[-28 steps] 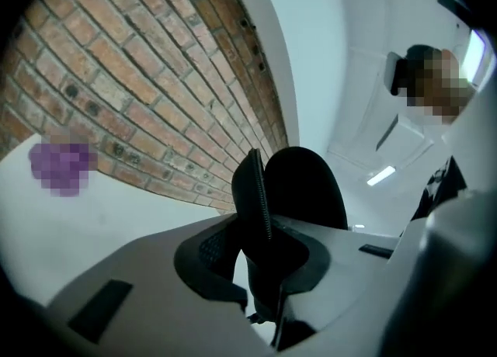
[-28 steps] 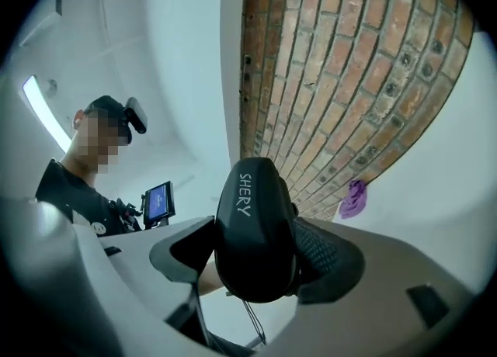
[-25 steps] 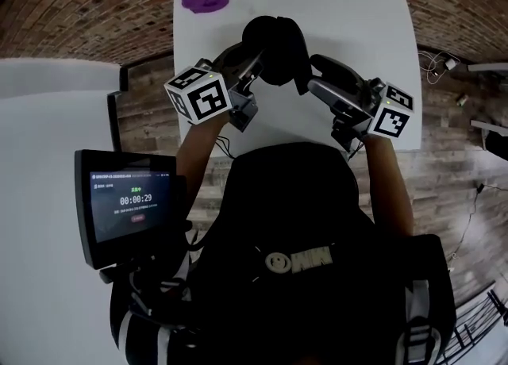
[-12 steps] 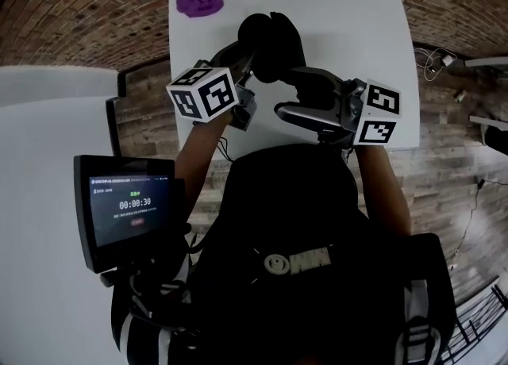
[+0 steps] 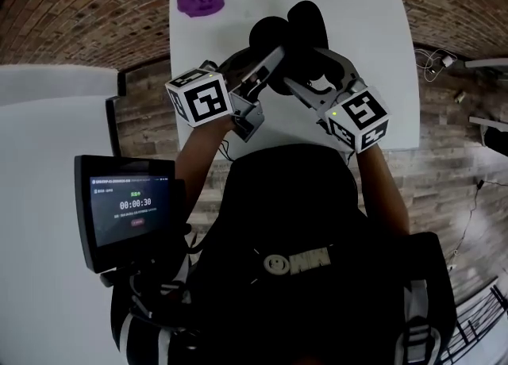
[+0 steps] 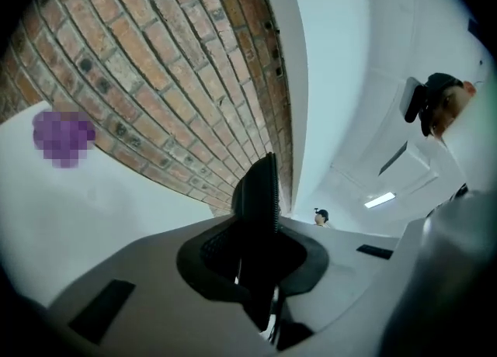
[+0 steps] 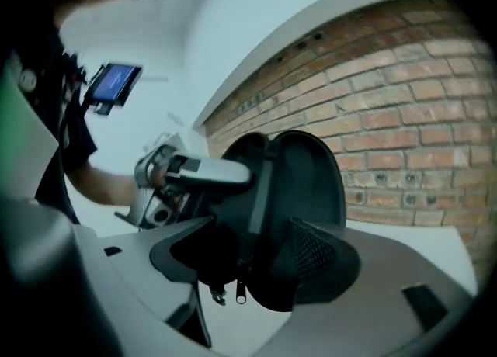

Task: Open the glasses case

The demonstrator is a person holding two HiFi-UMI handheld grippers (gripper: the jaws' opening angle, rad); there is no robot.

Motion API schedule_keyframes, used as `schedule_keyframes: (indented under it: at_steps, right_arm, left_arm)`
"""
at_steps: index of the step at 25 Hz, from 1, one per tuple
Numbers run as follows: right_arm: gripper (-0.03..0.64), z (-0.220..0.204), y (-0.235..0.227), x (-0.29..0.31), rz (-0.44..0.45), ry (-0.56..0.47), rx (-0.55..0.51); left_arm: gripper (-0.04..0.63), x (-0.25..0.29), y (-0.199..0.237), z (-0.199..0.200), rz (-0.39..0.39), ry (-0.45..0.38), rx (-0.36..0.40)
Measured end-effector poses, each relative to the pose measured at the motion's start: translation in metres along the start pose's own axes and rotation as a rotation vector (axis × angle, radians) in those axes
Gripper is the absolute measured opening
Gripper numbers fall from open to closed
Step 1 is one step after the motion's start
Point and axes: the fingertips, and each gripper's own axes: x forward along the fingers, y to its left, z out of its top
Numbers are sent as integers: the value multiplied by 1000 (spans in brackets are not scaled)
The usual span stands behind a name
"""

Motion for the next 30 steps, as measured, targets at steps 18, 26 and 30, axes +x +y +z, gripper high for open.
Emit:
schedule_keyframes:
  at_steps: [18,26,30]
  right_arm:
    - [66,-91,-53,-20,-136,610,-278]
    - [60,-180,-33,9,-24,926,-250]
    - [60,-200,-39,16,-7,959,-210]
  left_arm:
    - [125,-38,20,-6,109,42,240]
    - [124,-44,7,-22,163,37,298]
    - [124,-37,8,-26,190,46,315]
